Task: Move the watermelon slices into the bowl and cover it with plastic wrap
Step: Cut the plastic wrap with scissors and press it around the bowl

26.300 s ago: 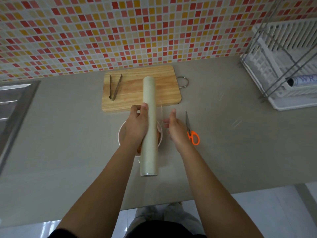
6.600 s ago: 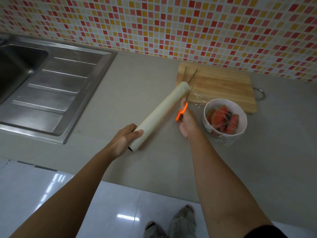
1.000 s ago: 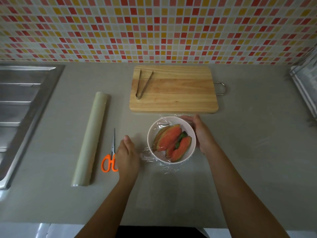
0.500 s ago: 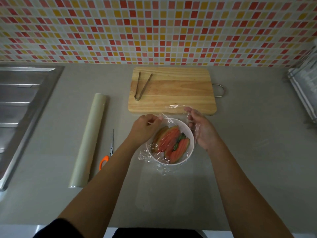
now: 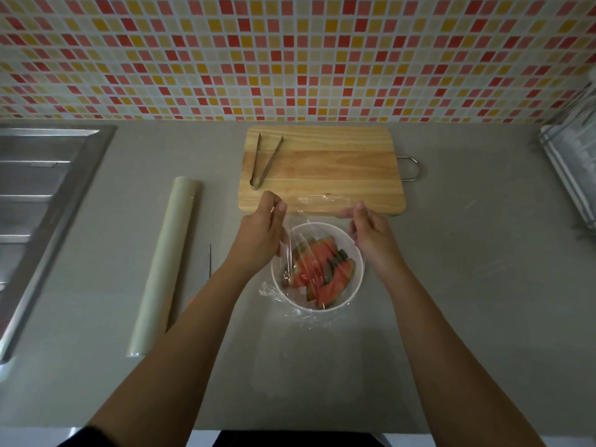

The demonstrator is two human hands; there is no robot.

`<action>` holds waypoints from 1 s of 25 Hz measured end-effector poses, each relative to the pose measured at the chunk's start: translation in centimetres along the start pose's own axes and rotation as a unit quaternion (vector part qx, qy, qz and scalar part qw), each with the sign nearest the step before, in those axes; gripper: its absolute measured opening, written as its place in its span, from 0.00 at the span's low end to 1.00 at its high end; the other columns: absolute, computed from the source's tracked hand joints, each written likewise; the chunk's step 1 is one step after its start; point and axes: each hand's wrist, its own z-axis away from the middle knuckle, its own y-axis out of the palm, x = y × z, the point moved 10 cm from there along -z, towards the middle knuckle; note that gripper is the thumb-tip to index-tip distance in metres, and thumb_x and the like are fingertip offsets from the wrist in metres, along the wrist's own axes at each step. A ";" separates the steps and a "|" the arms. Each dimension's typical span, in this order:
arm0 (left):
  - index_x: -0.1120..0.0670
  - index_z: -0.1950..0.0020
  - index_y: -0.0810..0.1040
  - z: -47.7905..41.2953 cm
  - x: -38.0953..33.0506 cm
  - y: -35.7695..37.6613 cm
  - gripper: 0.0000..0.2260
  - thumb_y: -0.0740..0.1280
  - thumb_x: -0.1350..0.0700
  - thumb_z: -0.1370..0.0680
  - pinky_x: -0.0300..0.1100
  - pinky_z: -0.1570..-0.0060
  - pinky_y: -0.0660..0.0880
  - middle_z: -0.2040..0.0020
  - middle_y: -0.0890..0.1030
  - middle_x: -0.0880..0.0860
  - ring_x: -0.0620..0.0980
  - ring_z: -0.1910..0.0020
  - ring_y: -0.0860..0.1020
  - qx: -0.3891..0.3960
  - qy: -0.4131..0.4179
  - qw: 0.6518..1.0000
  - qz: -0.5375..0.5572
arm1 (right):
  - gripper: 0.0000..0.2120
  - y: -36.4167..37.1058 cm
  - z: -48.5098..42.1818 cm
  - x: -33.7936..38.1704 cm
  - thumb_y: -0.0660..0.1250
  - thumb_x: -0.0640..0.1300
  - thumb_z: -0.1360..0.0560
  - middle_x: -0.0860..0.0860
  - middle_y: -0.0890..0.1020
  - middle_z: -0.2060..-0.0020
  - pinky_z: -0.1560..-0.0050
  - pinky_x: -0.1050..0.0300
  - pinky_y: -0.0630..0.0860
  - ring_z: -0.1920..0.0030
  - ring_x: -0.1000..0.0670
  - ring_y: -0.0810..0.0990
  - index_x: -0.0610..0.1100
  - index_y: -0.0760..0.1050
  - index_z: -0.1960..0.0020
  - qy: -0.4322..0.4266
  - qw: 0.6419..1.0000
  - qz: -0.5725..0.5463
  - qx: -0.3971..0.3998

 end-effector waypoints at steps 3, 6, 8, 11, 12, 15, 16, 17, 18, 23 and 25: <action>0.57 0.50 0.71 0.5 2.1 0.9 0.17 0.56 0.44 0.19 0.35 0.75 0.68 0.70 0.79 0.54 0.43 0.80 0.71 0.031 -0.124 0.986 0.107 | 0.22 -0.2 0.1 -0.3 0.51 0.59 0.22 0.59 0.76 0.74 0.65 0.60 0.68 0.68 0.57 0.74 0.54 0.79 0.63 0.016 1.000 0.007 -0.024; 0.58 0.54 0.79 1.5 3.3 1.5 0.22 0.62 0.38 0.25 0.37 0.70 0.69 0.72 0.78 0.48 0.41 0.77 0.71 0.094 -0.183 0.972 0.117 | 0.23 -0.2 -0.1 -0.5 0.51 0.60 0.22 0.59 0.77 0.75 0.66 0.60 0.66 0.71 0.63 0.74 0.54 0.78 0.66 0.024 0.999 0.014 -0.026; 0.56 0.62 0.80 1.6 3.4 0.9 0.20 0.63 0.41 0.24 0.38 0.68 0.69 0.75 0.77 0.45 0.40 0.75 0.72 0.075 -0.161 0.982 0.058 | 0.23 -0.1 -0.3 -0.7 0.51 0.59 0.22 0.57 0.74 0.78 0.68 0.61 0.65 0.75 0.63 0.72 0.54 0.78 0.67 0.019 0.999 0.025 -0.037; 0.57 0.65 0.74 2.3 2.1 -1.0 0.19 0.58 0.48 0.20 0.43 0.67 0.66 0.74 0.75 0.49 0.51 0.71 0.74 -0.058 -0.078 0.991 -0.095 | 0.21 0.1 -0.1 -0.6 0.52 0.59 0.22 0.53 0.80 0.71 0.69 0.71 0.68 0.70 0.62 0.74 0.57 0.77 0.66 0.001 0.997 0.035 -0.062; 0.58 0.65 0.71 2.8 1.6 -1.3 0.18 0.58 0.49 0.19 0.45 0.69 0.64 0.73 0.73 0.52 0.55 0.71 0.72 -0.101 -0.052 0.985 -0.128 | 0.20 0.2 0.0 -0.6 0.52 0.59 0.22 0.48 0.82 0.65 0.69 0.75 0.68 0.69 0.60 0.75 0.58 0.76 0.65 -0.005 0.997 0.038 -0.068; 0.56 0.63 0.64 3.6 1.1 -0.6 0.14 0.57 0.54 0.18 0.44 0.70 0.58 0.74 0.67 0.52 0.55 0.73 0.66 -0.149 -0.016 0.979 -0.139 | 0.19 0.3 -0.1 -0.5 0.52 0.58 0.22 0.40 0.83 0.60 0.70 0.77 0.67 0.68 0.63 0.76 0.59 0.76 0.65 -0.016 0.996 0.045 -0.070; 0.56 0.63 0.64 3.5 1.4 -0.4 0.14 0.57 0.55 0.18 0.44 0.70 0.57 0.73 0.66 0.52 0.54 0.73 0.66 -0.147 -0.014 0.980 -0.132 | 0.19 0.4 -0.2 -0.6 0.52 0.58 0.22 0.39 0.83 0.60 0.71 0.77 0.67 0.69 0.66 0.76 0.59 0.76 0.65 -0.018 0.997 0.044 -0.067; 0.56 0.63 0.64 3.4 1.8 -0.1 0.14 0.57 0.55 0.18 0.44 0.71 0.57 0.73 0.66 0.51 0.53 0.73 0.66 -0.140 -0.015 0.983 -0.121 | 0.19 0.4 -0.3 -0.6 0.53 0.57 0.22 0.40 0.83 0.61 0.71 0.77 0.67 0.70 0.66 0.76 0.59 0.76 0.65 -0.019 0.997 0.043 -0.063; 0.55 0.63 0.64 3.1 2.3 0.2 0.14 0.56 0.54 0.18 0.44 0.71 0.58 0.73 0.66 0.51 0.52 0.73 0.66 -0.127 -0.019 0.986 -0.107 | 0.19 0.3 -0.4 -0.7 0.53 0.57 0.21 0.41 0.83 0.62 0.71 0.75 0.67 0.70 0.66 0.76 0.58 0.77 0.65 -0.016 0.997 0.043 -0.059; 0.57 0.61 0.69 2.7 6.2 2.1 0.17 0.55 0.47 0.19 0.45 0.67 0.69 0.66 0.72 0.54 0.51 0.67 0.71 -0.025 -0.140 0.983 0.112 | 0.22 1.4 -0.9 -2.9 0.52 0.59 0.22 0.47 0.85 0.60 0.54 0.54 0.77 0.57 0.47 0.82 0.53 0.81 0.60 0.065 0.998 -0.013 -0.008; 0.59 0.57 0.70 3.0 6.9 2.8 0.18 0.55 0.46 0.19 0.42 0.71 0.70 0.65 0.72 0.54 0.50 0.68 0.72 -0.003 -0.174 0.967 0.186 | 0.23 2.2 -0.9 -3.6 0.51 0.58 0.21 0.47 0.85 0.60 0.52 0.52 0.78 0.57 0.45 0.82 0.53 0.82 0.61 0.107 0.992 -0.065 0.019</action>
